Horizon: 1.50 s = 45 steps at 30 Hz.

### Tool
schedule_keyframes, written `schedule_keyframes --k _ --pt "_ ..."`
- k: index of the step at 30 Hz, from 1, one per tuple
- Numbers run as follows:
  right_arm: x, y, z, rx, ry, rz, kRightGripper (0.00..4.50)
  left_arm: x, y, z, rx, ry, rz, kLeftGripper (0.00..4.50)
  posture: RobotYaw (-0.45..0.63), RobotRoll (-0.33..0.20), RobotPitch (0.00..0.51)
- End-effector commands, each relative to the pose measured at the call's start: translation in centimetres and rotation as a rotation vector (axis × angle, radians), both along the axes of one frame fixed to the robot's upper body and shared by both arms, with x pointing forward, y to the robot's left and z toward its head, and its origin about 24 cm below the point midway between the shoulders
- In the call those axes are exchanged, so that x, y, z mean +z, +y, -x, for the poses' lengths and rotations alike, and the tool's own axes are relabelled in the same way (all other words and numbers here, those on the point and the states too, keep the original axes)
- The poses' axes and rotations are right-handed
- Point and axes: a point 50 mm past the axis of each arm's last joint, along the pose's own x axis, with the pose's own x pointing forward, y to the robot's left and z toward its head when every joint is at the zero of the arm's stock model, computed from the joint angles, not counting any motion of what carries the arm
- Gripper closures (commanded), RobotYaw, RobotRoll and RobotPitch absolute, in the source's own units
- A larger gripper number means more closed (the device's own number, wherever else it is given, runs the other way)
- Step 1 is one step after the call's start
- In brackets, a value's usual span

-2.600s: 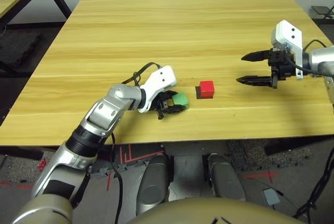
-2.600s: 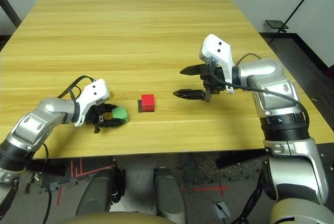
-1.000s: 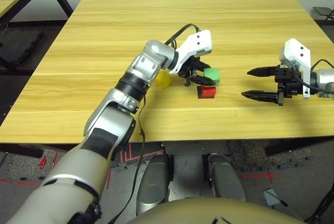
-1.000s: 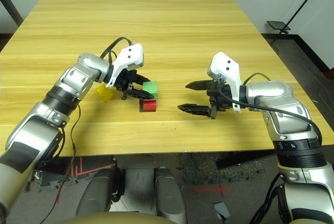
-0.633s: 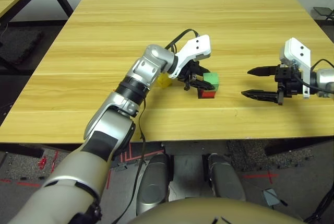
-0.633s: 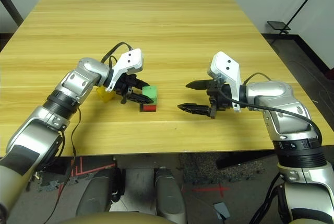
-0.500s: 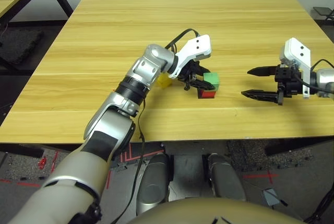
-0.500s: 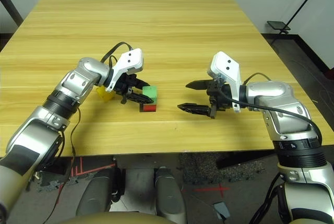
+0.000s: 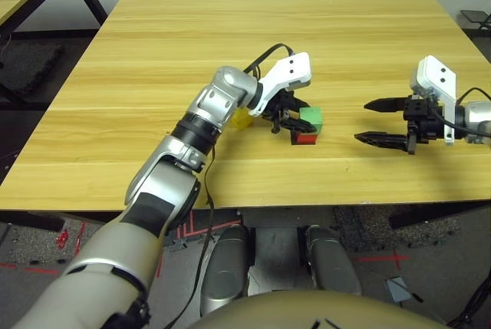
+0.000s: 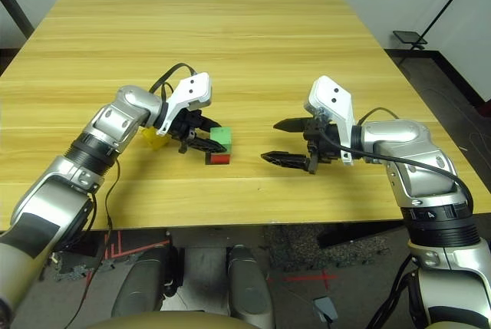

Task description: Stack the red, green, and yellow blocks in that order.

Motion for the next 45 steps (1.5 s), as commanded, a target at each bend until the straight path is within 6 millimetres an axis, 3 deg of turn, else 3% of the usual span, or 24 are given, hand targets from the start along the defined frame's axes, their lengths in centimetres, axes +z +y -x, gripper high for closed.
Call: schedule_keyframes --k 1,5,8,12,18,22,27,34,45 --pt "0.2 0.1 0.2 0.003 -0.002 -0.005 0.00 -0.4 0.2 -0.1 0.014 -0.004 -0.003 2.43 0.00 -0.058 0.098" --pt "0.2 0.1 0.1 0.002 -0.002 -0.005 0.00 -0.4 0.3 -0.3 0.029 -0.020 0.000 1.23 0.00 -0.058 0.097" --pt "0.3 0.1 0.1 0.004 -0.003 -0.004 0.00 0.3 0.5 -0.1 0.034 -0.037 0.007 0.09 0.01 -0.058 0.094" --pt "0.5 -0.1 0.1 0.005 -0.001 0.002 0.00 2.3 1.7 0.7 0.084 -0.061 0.040 0.03 0.03 -0.057 0.088" --pt "0.6 -0.3 0.0 0.010 0.002 0.008 0.00 4.1 5.9 2.8 0.274 -0.081 0.029 0.03 0.06 -0.060 0.081" --pt "0.7 0.2 -0.4 0.021 -0.002 -0.001 0.00 2.8 9.0 3.0 0.519 -0.118 -0.014 0.03 0.07 -0.060 0.077" --pt "0.7 0.4 -0.6 0.028 -0.003 -0.006 0.00 0.6 10.1 2.3 0.705 -0.125 -0.045 0.03 0.08 -0.065 0.075" --pt "0.8 0.4 -0.7 0.025 -0.007 -0.007 0.00 -2.1 9.7 2.3 0.723 -0.054 -0.102 0.03 0.07 -0.066 0.077" --pt "0.5 0.4 -0.1 0.051 0.004 -0.028 0.00 -3.5 11.4 2.3 0.735 -0.030 -0.197 0.03 0.06 -0.058 0.085"
